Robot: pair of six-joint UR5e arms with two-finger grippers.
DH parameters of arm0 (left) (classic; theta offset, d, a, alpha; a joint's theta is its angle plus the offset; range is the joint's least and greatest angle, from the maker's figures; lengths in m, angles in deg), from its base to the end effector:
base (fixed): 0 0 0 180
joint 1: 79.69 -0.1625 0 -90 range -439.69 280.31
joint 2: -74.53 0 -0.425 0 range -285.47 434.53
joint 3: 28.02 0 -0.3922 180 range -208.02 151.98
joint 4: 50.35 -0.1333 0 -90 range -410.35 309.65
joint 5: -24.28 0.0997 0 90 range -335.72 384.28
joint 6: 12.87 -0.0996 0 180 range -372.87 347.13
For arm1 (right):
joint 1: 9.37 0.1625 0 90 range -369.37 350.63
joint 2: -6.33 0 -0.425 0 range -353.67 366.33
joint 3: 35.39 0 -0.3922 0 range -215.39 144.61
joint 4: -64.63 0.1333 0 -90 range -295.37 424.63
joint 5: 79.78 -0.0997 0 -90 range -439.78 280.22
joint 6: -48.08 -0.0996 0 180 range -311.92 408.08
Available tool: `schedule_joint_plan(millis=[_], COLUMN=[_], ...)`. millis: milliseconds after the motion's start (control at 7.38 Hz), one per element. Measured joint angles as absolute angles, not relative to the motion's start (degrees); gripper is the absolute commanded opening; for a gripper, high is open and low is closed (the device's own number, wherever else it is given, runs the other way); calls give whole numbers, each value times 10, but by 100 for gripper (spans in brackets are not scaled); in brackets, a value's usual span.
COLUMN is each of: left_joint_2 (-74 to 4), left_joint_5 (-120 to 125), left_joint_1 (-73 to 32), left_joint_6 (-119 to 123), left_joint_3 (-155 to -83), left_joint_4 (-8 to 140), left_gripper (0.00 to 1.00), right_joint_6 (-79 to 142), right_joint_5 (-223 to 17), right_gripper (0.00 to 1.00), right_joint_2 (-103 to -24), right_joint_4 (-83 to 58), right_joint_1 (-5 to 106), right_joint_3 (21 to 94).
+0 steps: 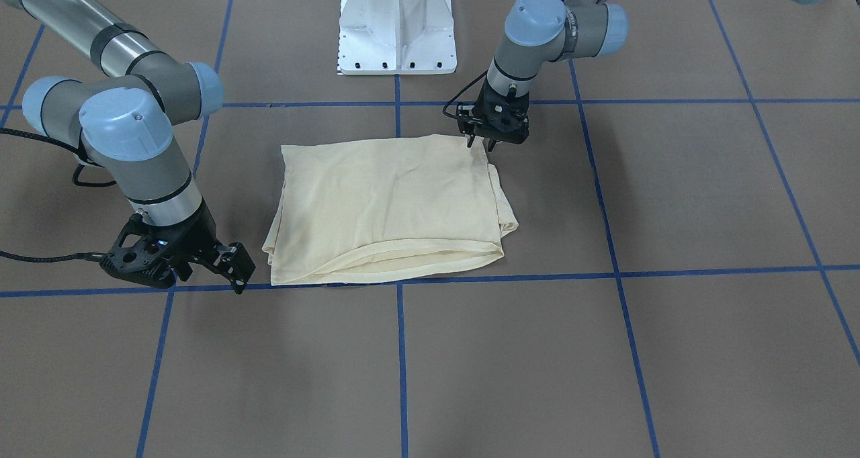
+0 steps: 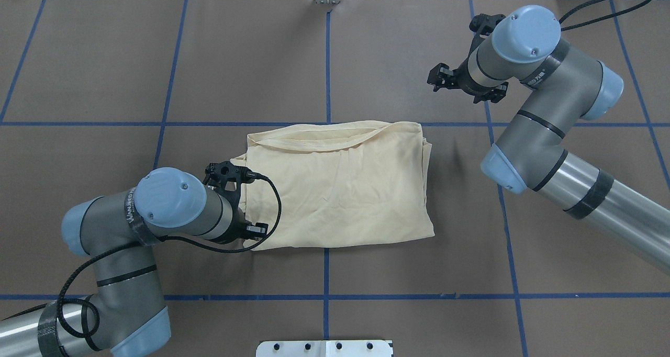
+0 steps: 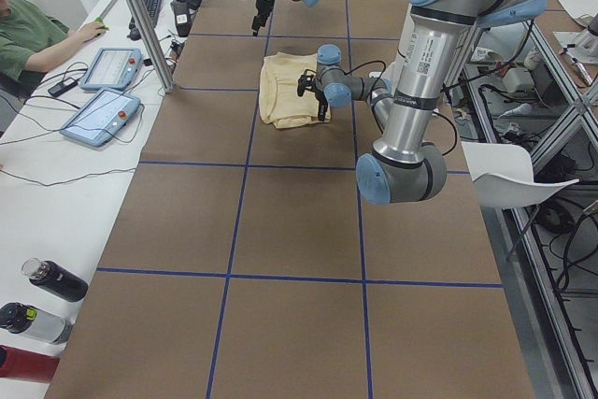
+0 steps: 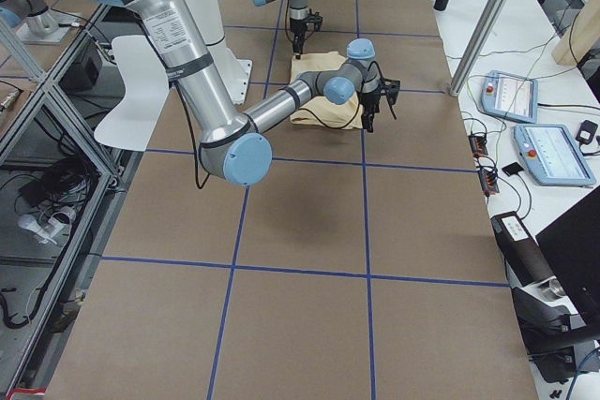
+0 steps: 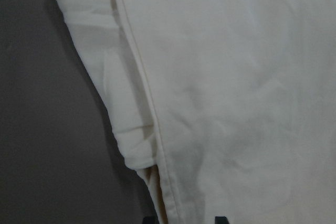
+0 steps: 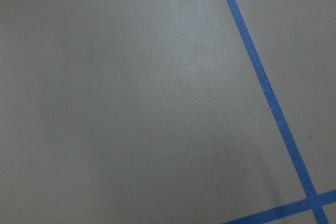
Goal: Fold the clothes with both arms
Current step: 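Lower the left gripper to the folded shirt's near edge and grasp, then drag the folded shirt with the left gripper away from the robot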
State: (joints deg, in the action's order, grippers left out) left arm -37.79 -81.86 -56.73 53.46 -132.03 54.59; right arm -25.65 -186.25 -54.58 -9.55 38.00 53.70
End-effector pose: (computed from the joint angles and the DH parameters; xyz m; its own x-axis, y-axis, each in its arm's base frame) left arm 0.5245 -0.3369 0.3054 0.5979 0.1655 -0.7843 -0.0710 0.9855 0.1539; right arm -0.3903 -0.5791 0.3481 0.6280 0.2855 0.7240 -0.4128 0.9108 -0.0012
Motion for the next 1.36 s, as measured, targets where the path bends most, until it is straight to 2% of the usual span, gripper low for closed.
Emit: schedule_joint_plan(millis=[136, 814, 1085, 1356], left_joint_2=[-378, -379, -380, -404], left_joint_5=[-819, -818, -812, -775], left_joint_1=[-572, -563, -504, -438], left_joint_6=[535, 517, 448, 361], left_joint_3=[-1317, -1325, -1314, -1261], left_joint_4=[546, 541, 502, 478], left_gripper=[0, 0, 0, 0], right_joint_6=[-257, -257, -259, -263], right_joint_5=[-1862, -1861, -1860, -1859], right_gripper=[100, 100, 100, 100], right_joint_2=[-546, -546, -546, -544], right_joint_4=[-96, -96, -96, -96], right_joint_1=[380, 379, 378, 377], right_joint_3=[537, 539, 538, 538])
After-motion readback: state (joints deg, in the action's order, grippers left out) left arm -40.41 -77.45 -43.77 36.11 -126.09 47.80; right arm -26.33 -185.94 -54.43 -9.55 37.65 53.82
